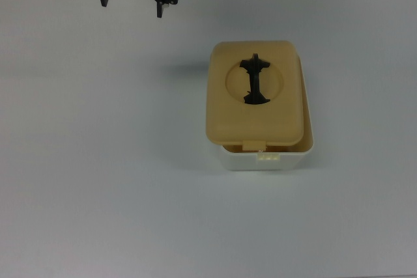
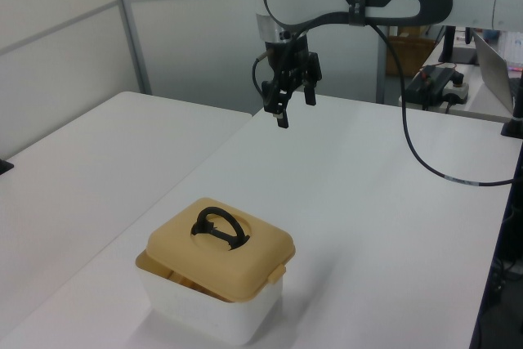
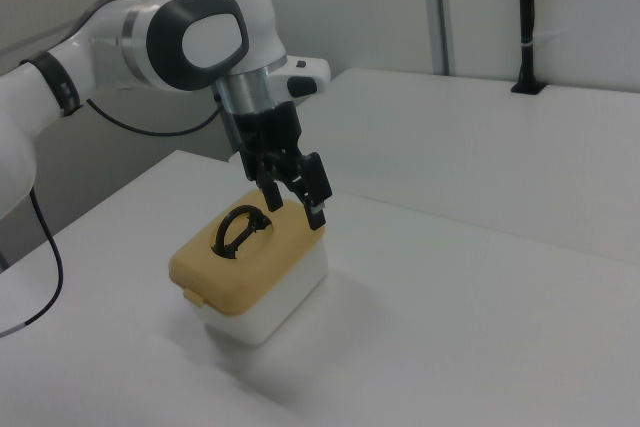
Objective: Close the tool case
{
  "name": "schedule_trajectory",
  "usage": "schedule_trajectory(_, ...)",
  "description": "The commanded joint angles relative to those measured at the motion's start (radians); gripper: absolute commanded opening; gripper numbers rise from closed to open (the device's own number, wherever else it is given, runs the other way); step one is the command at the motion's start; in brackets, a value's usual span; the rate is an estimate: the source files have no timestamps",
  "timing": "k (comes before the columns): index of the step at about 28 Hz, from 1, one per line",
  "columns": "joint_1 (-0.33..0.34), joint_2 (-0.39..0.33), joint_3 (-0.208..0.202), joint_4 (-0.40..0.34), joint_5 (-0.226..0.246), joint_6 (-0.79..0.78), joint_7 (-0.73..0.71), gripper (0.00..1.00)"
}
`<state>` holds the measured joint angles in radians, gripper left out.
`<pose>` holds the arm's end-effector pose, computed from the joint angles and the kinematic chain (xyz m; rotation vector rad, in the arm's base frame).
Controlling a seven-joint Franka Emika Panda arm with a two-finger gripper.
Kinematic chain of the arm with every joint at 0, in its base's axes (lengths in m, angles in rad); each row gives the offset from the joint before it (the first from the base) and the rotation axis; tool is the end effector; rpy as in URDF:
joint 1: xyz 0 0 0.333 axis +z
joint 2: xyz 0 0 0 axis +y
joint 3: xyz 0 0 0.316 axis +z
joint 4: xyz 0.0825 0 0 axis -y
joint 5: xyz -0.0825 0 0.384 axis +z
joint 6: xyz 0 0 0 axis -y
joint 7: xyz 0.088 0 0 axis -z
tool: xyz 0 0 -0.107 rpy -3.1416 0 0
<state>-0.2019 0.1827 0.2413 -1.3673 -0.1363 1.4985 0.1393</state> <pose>0.6023 -0.0061 0.6111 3.0401 -0.1665 -0.0580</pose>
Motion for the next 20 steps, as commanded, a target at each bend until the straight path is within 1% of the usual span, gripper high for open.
schedule_trajectory(1, -0.021, -0.034, -0.004, -0.03, 0.023, -0.001, -0.026, 1.0)
schedule_trajectory(20, -0.037, -0.028, -0.002, -0.027, 0.024, 0.045, -0.026, 1.0)
